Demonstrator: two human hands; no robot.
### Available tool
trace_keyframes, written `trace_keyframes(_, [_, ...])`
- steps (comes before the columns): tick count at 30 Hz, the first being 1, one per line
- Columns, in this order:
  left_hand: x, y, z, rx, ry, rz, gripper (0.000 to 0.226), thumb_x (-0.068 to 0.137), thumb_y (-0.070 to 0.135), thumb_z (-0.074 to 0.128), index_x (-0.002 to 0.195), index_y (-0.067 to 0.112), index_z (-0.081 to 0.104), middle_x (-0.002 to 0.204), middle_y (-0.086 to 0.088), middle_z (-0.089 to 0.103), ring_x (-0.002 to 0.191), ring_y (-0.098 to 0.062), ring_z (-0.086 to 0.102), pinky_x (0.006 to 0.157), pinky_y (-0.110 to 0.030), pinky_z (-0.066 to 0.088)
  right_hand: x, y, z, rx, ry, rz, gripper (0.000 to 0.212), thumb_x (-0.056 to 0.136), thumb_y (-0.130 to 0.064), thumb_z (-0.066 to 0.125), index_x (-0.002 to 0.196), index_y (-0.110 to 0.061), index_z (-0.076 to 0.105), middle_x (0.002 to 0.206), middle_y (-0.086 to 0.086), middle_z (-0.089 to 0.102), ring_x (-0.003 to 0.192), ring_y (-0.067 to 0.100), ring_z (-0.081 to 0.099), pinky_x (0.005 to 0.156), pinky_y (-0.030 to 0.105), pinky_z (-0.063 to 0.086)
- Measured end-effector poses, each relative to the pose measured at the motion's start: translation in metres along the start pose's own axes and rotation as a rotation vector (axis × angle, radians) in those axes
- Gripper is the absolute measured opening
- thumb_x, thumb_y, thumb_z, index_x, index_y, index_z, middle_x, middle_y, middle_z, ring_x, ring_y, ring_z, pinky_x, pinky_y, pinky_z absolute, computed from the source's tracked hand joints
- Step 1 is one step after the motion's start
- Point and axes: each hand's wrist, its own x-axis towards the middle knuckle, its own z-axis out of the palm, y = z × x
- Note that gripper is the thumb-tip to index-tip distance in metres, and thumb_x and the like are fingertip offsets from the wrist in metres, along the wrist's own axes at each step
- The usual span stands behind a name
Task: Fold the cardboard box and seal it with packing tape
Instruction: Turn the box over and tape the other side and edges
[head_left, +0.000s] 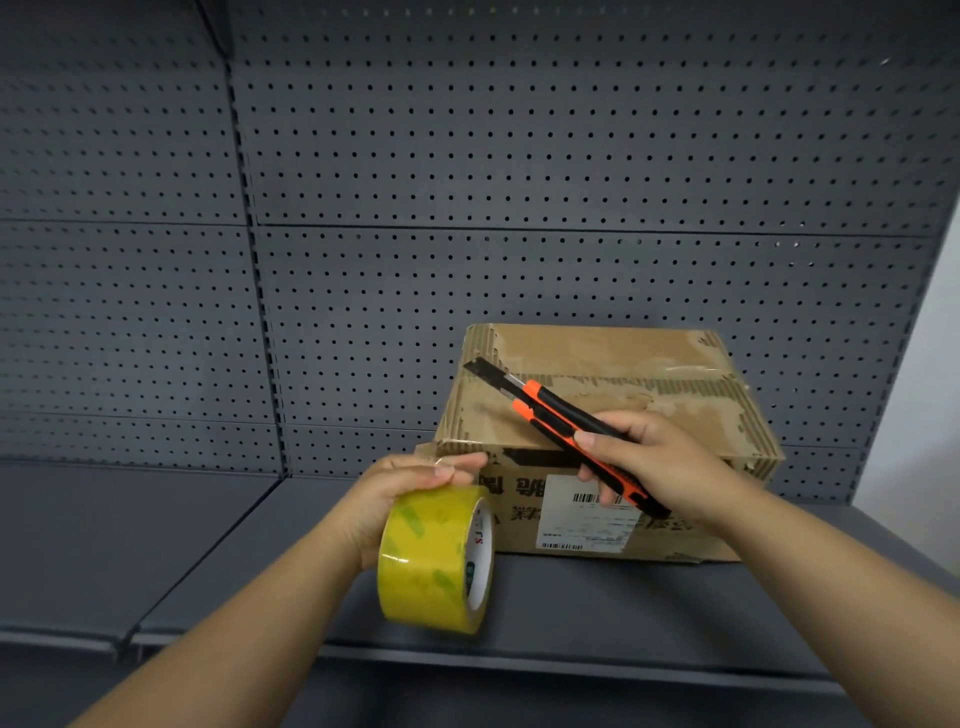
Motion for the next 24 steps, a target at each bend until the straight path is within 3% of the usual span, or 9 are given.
trace_keyframes(5, [-0.011, -0.006, -0.013, 0.091, 0.023, -0.025, 0.057, 0.026, 0.038, 0.092, 0.067, 0.002, 0.075, 0.092, -0.003, 0.074, 0.076, -0.017, 0.069, 0.063, -0.027, 0.054, -0.002, 0.001, -0.001, 0.045, 0.020, 0.018, 0.014, 0.090, -0.028, 0.056, 0.099, -0.025, 0.065, 0.070, 0.002, 0.070, 0.054, 0.015, 0.062, 0.065, 0.037, 0.049])
trace_keyframes(7, [-0.012, 0.003, -0.022, 0.025, 0.039, 0.024, 0.055, 0.024, 0.034, 0.094, 0.063, 0.001, 0.075, 0.081, -0.003, 0.068, 0.069, -0.015, 0.067, 0.061, -0.026, 0.054, -0.003, 0.003, -0.001, 0.038, 0.003, 0.028, 0.015, 0.090, -0.029, 0.056, 0.101, -0.025, 0.065, 0.071, 0.002, 0.070, 0.055, 0.015, 0.063, 0.066, 0.036, 0.050])
trace_keyframes(9, [-0.011, 0.016, -0.033, -0.074, 0.100, 0.061, 0.055, 0.017, 0.030, 0.095, 0.061, 0.004, 0.075, 0.083, -0.003, 0.062, 0.067, -0.012, 0.067, 0.060, -0.023, 0.055, -0.004, 0.005, -0.001, 0.035, -0.006, 0.037, 0.014, 0.090, -0.029, 0.056, 0.100, -0.026, 0.065, 0.071, 0.002, 0.070, 0.056, 0.014, 0.063, 0.065, 0.032, 0.051])
trace_keyframes(14, [-0.023, 0.024, -0.014, 0.012, 0.129, 0.080, 0.062, 0.025, 0.042, 0.092, 0.074, 0.006, 0.077, 0.123, 0.008, 0.060, 0.106, -0.002, 0.062, 0.075, -0.024, 0.050, -0.008, 0.006, 0.002, 0.035, -0.005, 0.036, 0.012, 0.091, -0.028, 0.055, 0.098, -0.028, 0.065, 0.072, 0.002, 0.069, 0.055, 0.014, 0.063, 0.065, 0.030, 0.051])
trace_keyframes(18, [-0.033, 0.011, 0.008, 0.026, 0.097, 0.076, 0.065, 0.034, 0.041, 0.090, 0.085, 0.003, 0.076, 0.139, 0.000, 0.050, 0.119, 0.006, 0.048, 0.075, -0.017, 0.052, -0.007, 0.006, 0.003, 0.026, 0.008, 0.036, 0.014, 0.091, -0.030, 0.055, 0.100, -0.025, 0.065, 0.073, 0.001, 0.069, 0.055, 0.013, 0.063, 0.062, 0.027, 0.051])
trace_keyframes(20, [-0.033, 0.005, 0.017, 0.012, 0.122, 0.092, 0.056, 0.043, 0.034, 0.084, 0.089, 0.003, 0.076, 0.147, -0.003, 0.041, 0.125, 0.005, 0.040, 0.086, -0.021, 0.050, -0.006, 0.007, 0.004, 0.029, 0.016, 0.033, 0.016, 0.091, -0.030, 0.055, 0.101, -0.023, 0.065, 0.073, 0.001, 0.069, 0.055, 0.013, 0.063, 0.061, 0.027, 0.050])
trace_keyframes(22, [-0.034, 0.002, 0.031, 0.014, 0.151, 0.113, 0.050, 0.048, 0.036, 0.081, 0.089, 0.008, 0.077, 0.153, -0.002, 0.030, 0.133, 0.004, 0.031, 0.106, -0.033, 0.037, -0.006, 0.008, 0.005, 0.041, 0.014, 0.032, 0.015, 0.091, -0.029, 0.055, 0.101, -0.024, 0.065, 0.073, 0.002, 0.069, 0.055, 0.014, 0.063, 0.061, 0.026, 0.050])
trace_keyframes(24, [-0.034, 0.000, 0.044, 0.024, 0.174, 0.142, 0.042, 0.050, 0.039, 0.078, 0.085, 0.015, 0.078, 0.152, 0.001, 0.029, 0.128, 0.011, 0.030, 0.111, -0.033, 0.029, -0.006, 0.009, 0.005, 0.050, 0.008, 0.034, 0.014, 0.091, -0.029, 0.055, 0.101, -0.026, 0.065, 0.073, 0.002, 0.069, 0.055, 0.013, 0.062, 0.058, 0.023, 0.050])
